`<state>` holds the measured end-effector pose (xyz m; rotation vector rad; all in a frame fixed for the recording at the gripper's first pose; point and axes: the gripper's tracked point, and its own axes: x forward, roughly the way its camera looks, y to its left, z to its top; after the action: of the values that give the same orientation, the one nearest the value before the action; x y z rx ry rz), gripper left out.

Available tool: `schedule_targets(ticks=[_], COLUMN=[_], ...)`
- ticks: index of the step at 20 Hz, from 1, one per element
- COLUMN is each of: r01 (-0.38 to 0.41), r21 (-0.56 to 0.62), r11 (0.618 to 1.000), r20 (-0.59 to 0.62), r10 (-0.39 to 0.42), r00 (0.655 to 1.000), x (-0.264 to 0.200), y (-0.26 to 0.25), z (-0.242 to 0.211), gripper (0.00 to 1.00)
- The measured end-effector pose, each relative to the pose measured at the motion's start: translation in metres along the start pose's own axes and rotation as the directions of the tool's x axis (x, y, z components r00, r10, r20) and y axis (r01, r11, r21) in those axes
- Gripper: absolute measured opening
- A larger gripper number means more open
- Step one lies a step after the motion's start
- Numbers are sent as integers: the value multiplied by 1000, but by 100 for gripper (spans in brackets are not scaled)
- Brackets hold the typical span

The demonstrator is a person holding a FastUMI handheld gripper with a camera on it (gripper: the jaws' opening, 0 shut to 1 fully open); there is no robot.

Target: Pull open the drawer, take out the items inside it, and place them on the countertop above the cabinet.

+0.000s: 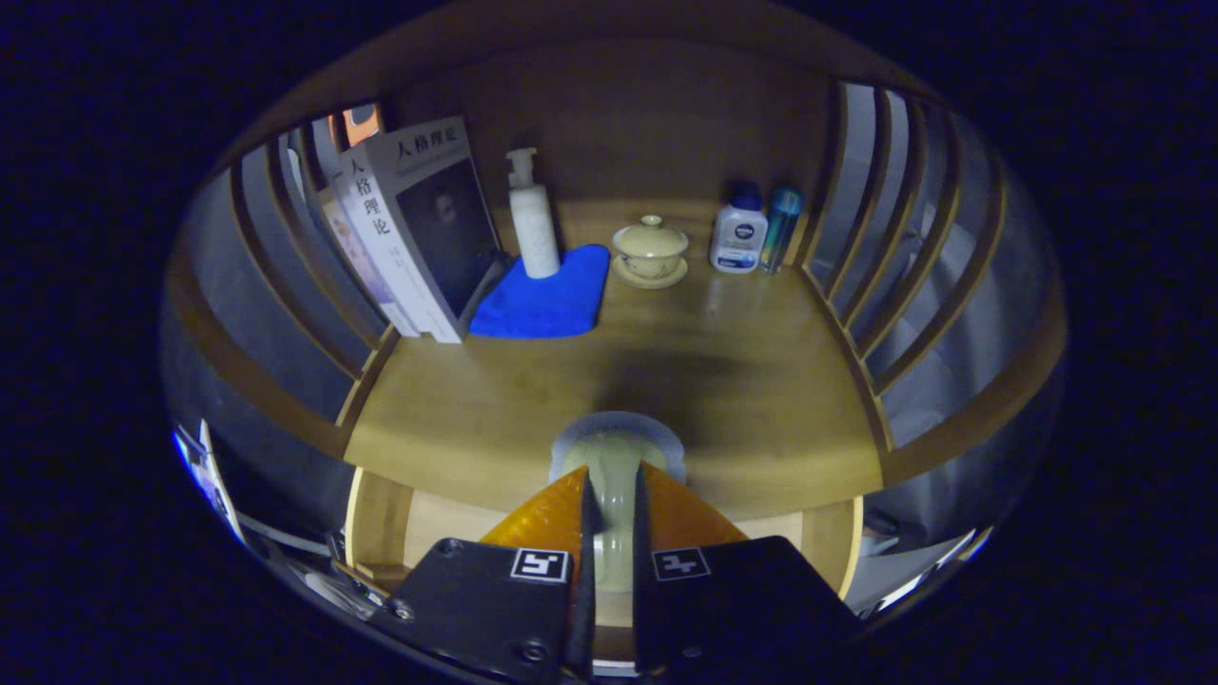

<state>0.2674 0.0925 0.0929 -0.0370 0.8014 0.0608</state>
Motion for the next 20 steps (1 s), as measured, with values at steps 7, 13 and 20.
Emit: schedule_targets(ticks=[7,13,20], r01=[9,-2,-27], r21=[48,77,105], r11=[999,997,994], r20=[-11,-24,-5], r10=[-9,4,27], r00=[1000,1000,1000], x=[38,63,74], y=[-2,-5,-6], z=[29,31,32], gripper=[19,19,20])
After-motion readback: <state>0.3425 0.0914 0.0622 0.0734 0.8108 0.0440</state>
